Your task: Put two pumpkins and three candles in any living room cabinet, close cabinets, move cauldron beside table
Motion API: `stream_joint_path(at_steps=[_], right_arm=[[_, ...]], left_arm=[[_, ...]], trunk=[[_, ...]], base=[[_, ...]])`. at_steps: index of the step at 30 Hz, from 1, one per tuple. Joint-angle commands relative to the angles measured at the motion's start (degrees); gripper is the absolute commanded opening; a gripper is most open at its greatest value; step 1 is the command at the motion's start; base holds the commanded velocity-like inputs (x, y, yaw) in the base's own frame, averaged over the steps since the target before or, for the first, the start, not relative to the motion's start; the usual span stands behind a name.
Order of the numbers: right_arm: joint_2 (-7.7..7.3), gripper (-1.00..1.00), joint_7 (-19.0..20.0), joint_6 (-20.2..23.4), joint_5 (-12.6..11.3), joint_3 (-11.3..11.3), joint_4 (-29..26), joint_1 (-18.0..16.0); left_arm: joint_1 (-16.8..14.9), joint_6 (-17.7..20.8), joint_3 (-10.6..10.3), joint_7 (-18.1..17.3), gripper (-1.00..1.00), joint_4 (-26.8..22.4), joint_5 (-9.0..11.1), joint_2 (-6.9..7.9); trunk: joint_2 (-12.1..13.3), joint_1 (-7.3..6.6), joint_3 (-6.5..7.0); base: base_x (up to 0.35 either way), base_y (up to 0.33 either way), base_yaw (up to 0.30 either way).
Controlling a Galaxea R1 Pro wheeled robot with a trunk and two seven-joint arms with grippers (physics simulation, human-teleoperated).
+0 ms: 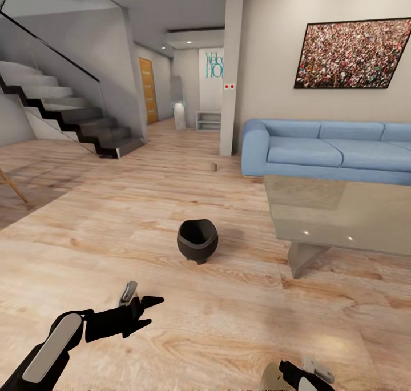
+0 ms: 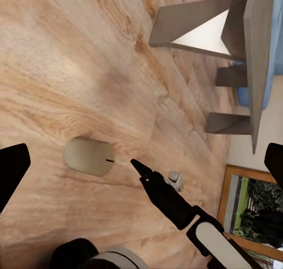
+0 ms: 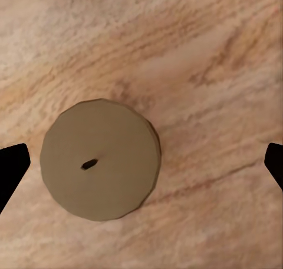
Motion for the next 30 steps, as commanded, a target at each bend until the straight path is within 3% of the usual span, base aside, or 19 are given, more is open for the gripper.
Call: stream_joint_path(at_steps=[1,8,20,30], right_arm=[[-0.03,1.00,-0.3,0.0,-0.3,0.7,-0.1,0.0],[0.21,1.00,-0.6,-0.6,0.0,2.5,-0.1,0.0],[0.38,1.00,-0.6,-0.6,0.0,2.7,-0.1,0.0],[0.41,1.00,-0.6,-0.6,0.0,2.7,-0.1,0.0]], left_arm=[[0.0,0.1,-0.1,0.0,1.00,0.0,0.1,-0.04],[0.0,0.1,-0.1,0.0,1.00,-0.2,0.1,-0.07],[0.0,0.1,-0.4,0.0,1.00,-0.5,0.0,0.09],[-0.1,0.1,-0.5,0.0,1.00,-0.5,0.0,-0.03]], trunk=[[0.0,0.01,-0.28],[-0.1,0.11,-1.17],[-0.1,0.11,-1.17],[-0.1,0.11,-1.17]], base=[[0.000,0.000,0.000],[0.000,0.000,0.000],[0.011,0.051,0.000],[0.125,0.059,0.000]])
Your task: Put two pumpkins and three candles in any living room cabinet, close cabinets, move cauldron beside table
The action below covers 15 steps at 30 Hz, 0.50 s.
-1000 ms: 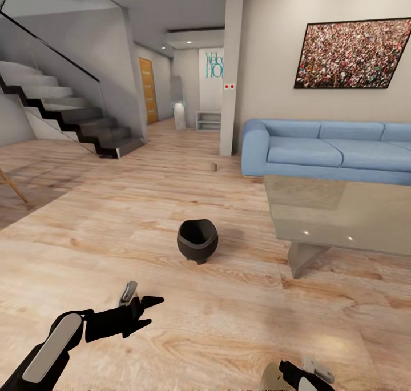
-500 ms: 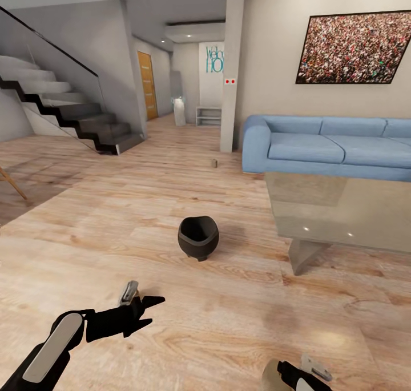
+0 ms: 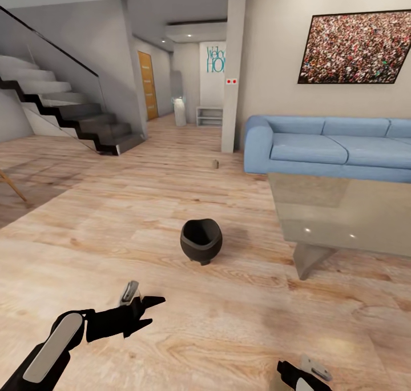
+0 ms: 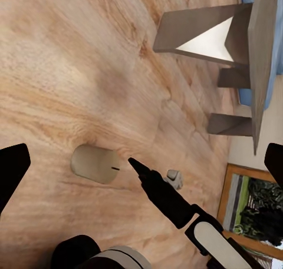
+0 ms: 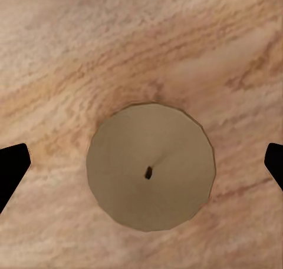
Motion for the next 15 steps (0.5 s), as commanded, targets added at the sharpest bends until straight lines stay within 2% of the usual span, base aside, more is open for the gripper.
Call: stream_joint_path(at_steps=[1,9,15], right_arm=[[-0.03,1.00,-0.3,0.0,-0.5,0.5,-0.1,0.0],[-0.03,1.00,-0.3,0.0,-0.5,0.5,-0.1,0.0],[-0.03,1.00,-0.3,0.0,-0.5,0.5,-0.1,0.0]], left_arm=[[0.0,0.1,-0.1,0.0,1.00,0.0,0.0,0.02],[0.0,0.1,-0.3,0.0,1.00,0.0,0.1,-0.07],[0.0,0.1,-0.3,0.0,1.00,-0.1,0.1,0.13]], trunk=[[0.0,0.01,-0.05],[0.0,0.01,-0.05],[0.0,0.01,-0.05]], base=[[0.192,0.018,0.000],[0.086,0.001,0.000],[0.021,-0.003,0.000]])
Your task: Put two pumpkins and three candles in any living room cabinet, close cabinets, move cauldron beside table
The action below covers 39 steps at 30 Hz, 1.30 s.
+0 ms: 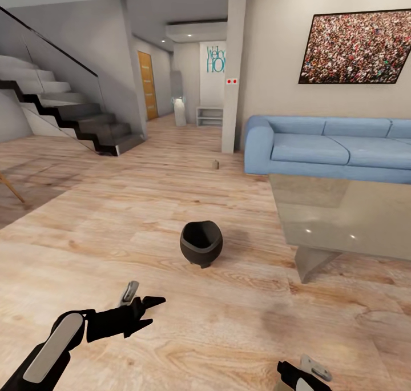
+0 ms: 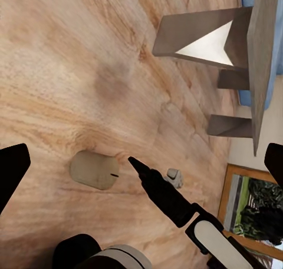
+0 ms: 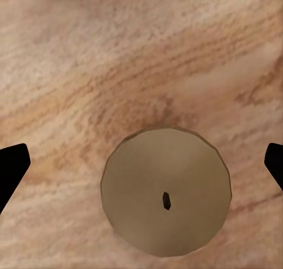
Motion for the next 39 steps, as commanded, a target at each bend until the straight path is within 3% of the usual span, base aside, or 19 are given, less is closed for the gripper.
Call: stream_joint_path(at_steps=[1,11,15,16,20,25,39], right_arm=[[-0.03,1.00,-0.3,0.0,-0.5,0.5,-0.1,0.0],[-0.06,1.00,-0.3,-0.8,-0.4,0.5,-0.1,0.0],[-0.05,1.00,-0.3,-1.0,-0.4,0.5,-0.2,0.0],[-0.04,1.00,-0.3,-1.1,-0.4,0.5,-0.2,0.0],[-0.07,1.00,-0.3,-1.1,-0.4,0.5,-0.3,0.0],[-0.04,1.00,-0.3,-1.2,-0.4,0.5,-0.3,0.0],[-0.03,1.00,-0.3,-1.3,-0.4,1.8,-0.3,0.0]], left_arm=[[0.0,0.1,-0.1,0.0,1.00,0.0,0.0,0.05],[0.0,0.1,-0.1,-0.9,1.00,0.0,0.1,0.10],[0.0,0.1,-0.8,-10.3,1.00,0.4,0.0,0.63],[0.0,0.2,-1.5,-14.2,1.00,0.5,-0.1,1.66],[0.0,0.2,-5.0,-22.7,1.00,0.3,-0.1,3.85],[0.0,0.2,-6.4,-29.7,1.00,0.2,-0.2,5.10],[0.0,0.2,-6.3,-31.4,1.00,0.1,-0.1,5.44]], trunk=[[0.0,-0.01,-0.05],[-0.1,0.22,-2.04],[-0.2,0.32,-2.93],[-0.2,0.35,-3.15],[-0.3,0.45,-4.04],[-0.3,0.58,-5.15],[-0.3,0.61,-5.37]], base=[[0.004,0.000,0.000],[0.000,0.000,0.000],[0.000,0.000,0.000],[0.000,0.000,0.000],[0.000,0.000,0.000],[0.000,0.000,0.000],[0.013,0.011,0.000]])
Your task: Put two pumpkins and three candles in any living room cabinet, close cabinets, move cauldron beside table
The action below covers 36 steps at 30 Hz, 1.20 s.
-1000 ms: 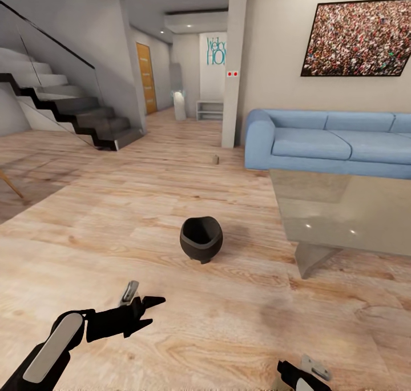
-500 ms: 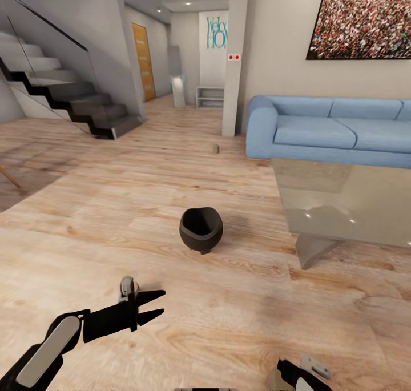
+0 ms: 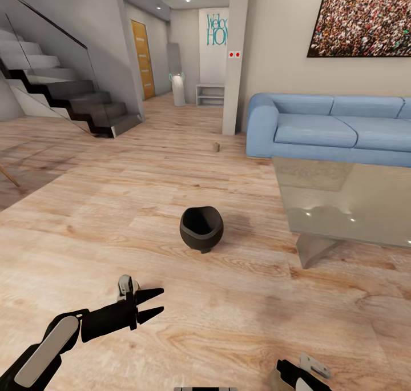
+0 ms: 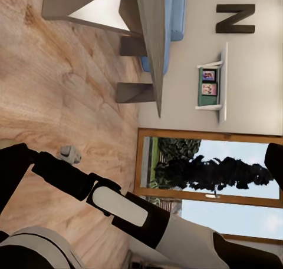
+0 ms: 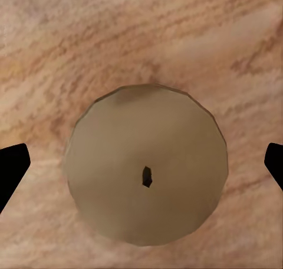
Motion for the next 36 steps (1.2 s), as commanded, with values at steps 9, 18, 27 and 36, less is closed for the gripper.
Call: stream_joint_path(at_steps=[9,18,27,36], right_arm=[[-0.03,1.00,-0.3,-0.1,-0.5,0.5,0.0,0.0],[-0.03,1.00,-0.3,-0.1,-0.5,0.5,0.0,0.0],[-0.06,1.00,-0.3,-0.2,-0.6,0.5,-0.2,0.0],[-0.12,1.00,-0.1,-1.1,-0.6,0.5,-0.2,0.0]], left_arm=[[0.0,0.1,-0.2,-0.3,1.00,0.0,-0.1,-0.04],[0.0,0.0,-0.1,-0.3,1.00,0.1,-0.2,-0.04],[0.0,0.0,0.2,-0.3,1.00,0.0,-0.1,-0.04],[0.0,0.0,-0.1,-0.3,1.00,0.0,-0.1,-0.05]], trunk=[[0.0,-0.01,-0.05],[0.0,-0.01,-0.05],[-0.1,0.10,-0.93],[-0.2,0.33,-2.93]], base=[[0.071,0.007,0.000],[0.050,0.000,0.000],[0.004,0.000,0.000],[0.000,0.000,0.000]])
